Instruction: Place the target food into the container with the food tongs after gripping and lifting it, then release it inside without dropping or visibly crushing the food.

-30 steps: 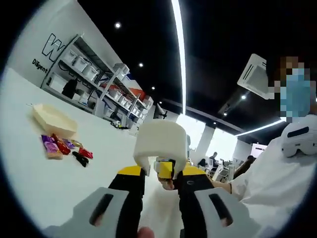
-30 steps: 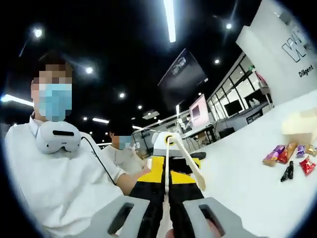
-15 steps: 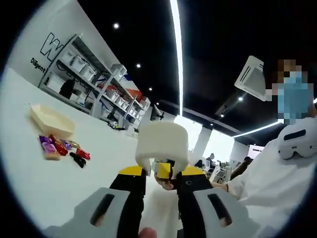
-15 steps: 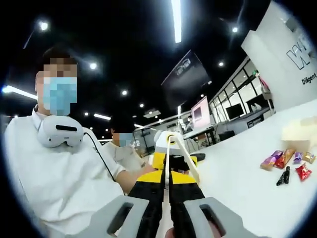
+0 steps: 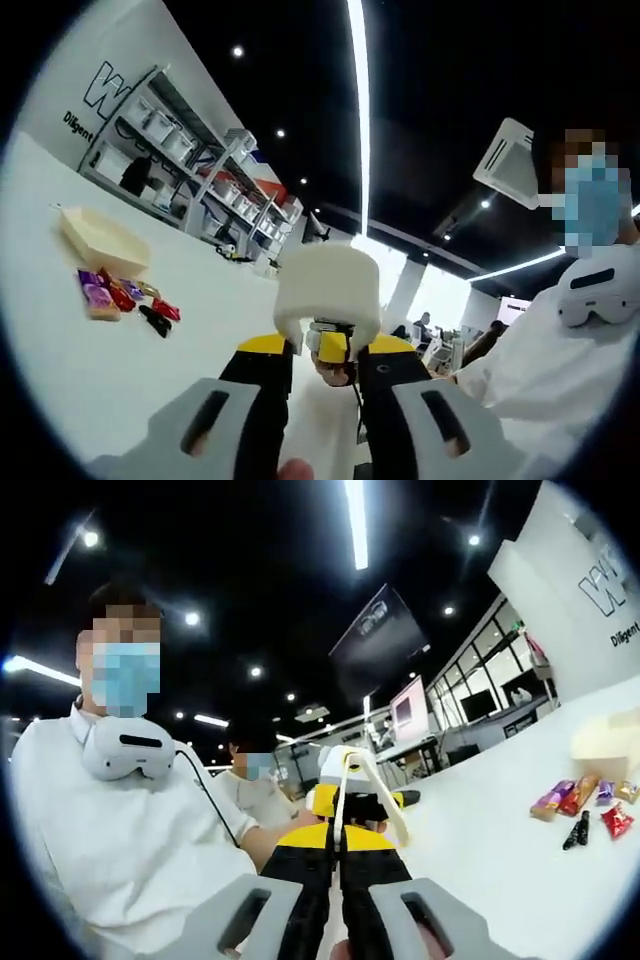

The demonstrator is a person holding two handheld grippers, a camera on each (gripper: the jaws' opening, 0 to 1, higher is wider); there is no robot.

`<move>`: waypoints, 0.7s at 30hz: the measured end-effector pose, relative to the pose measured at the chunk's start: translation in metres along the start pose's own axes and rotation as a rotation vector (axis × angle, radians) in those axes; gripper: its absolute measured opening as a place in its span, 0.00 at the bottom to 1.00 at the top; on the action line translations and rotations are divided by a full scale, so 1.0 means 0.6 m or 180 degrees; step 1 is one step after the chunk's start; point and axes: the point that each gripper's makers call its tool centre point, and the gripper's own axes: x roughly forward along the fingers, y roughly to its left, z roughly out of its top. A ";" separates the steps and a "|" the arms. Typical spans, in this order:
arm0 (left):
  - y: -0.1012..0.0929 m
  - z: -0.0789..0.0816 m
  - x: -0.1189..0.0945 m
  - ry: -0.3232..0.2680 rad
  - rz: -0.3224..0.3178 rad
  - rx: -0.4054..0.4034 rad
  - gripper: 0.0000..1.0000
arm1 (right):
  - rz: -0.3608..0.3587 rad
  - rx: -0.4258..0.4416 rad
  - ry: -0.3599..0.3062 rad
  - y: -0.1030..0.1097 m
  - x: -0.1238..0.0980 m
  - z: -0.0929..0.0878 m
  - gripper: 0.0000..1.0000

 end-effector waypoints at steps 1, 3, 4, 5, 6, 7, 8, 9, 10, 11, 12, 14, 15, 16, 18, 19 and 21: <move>0.000 0.001 0.001 -0.0003 0.0004 0.0006 0.25 | -0.0001 -0.0002 -0.0014 -0.001 0.000 0.001 0.00; 0.002 0.001 0.001 -0.0005 0.0021 0.0027 0.25 | -0.0011 -0.0036 -0.0023 -0.002 -0.001 0.001 0.00; 0.001 0.001 0.002 -0.0009 0.0020 0.0022 0.25 | -0.0012 -0.0032 -0.0042 -0.002 0.000 0.002 0.00; 0.002 0.004 0.002 -0.0026 0.0033 0.0035 0.25 | -0.0023 -0.0028 -0.0060 -0.003 0.000 0.004 0.00; 0.002 0.004 0.002 -0.0018 0.0038 0.0048 0.25 | -0.0024 -0.0024 -0.0061 -0.003 0.000 0.003 0.00; 0.002 0.004 0.002 -0.0016 0.0039 0.0052 0.25 | -0.0021 -0.0023 -0.0069 -0.004 0.000 0.003 0.00; 0.003 0.005 0.002 -0.0016 0.0044 0.0055 0.25 | -0.0019 -0.0024 -0.0084 -0.004 0.000 0.004 0.00; 0.005 0.005 0.002 -0.0015 0.0062 0.0074 0.26 | -0.0021 -0.0024 -0.0090 -0.005 0.001 0.004 0.00; 0.005 0.005 0.002 -0.0009 0.0065 0.0079 0.26 | -0.0014 -0.0025 -0.0093 -0.005 0.002 0.004 0.00; 0.004 0.005 0.002 -0.0008 0.0062 0.0077 0.26 | 0.0007 -0.0007 -0.0108 -0.005 0.003 0.005 0.00; 0.004 0.004 0.003 -0.0005 0.0060 0.0078 0.26 | 0.0009 -0.0008 -0.0107 -0.004 0.006 0.004 0.00; 0.004 0.002 0.004 0.0017 0.0077 0.0105 0.27 | 0.0013 -0.0034 -0.0100 -0.005 0.008 0.003 0.00; 0.004 0.002 0.005 0.0024 0.0073 0.0106 0.27 | 0.0018 -0.0034 -0.0104 -0.004 0.008 0.003 0.00; 0.003 0.002 0.005 0.0027 0.0076 0.0122 0.27 | 0.0026 -0.0033 -0.0144 -0.004 0.009 0.007 0.00; 0.003 0.001 0.005 0.0050 0.0090 0.0164 0.27 | 0.0019 -0.0039 -0.0139 -0.005 0.010 0.006 0.00; 0.004 0.000 0.005 0.0057 0.0093 0.0167 0.27 | 0.0024 -0.0030 -0.0138 -0.005 0.011 0.006 0.00; 0.003 0.000 0.005 0.0066 0.0079 0.0149 0.26 | 0.0039 -0.0006 -0.0137 -0.004 0.012 0.005 0.00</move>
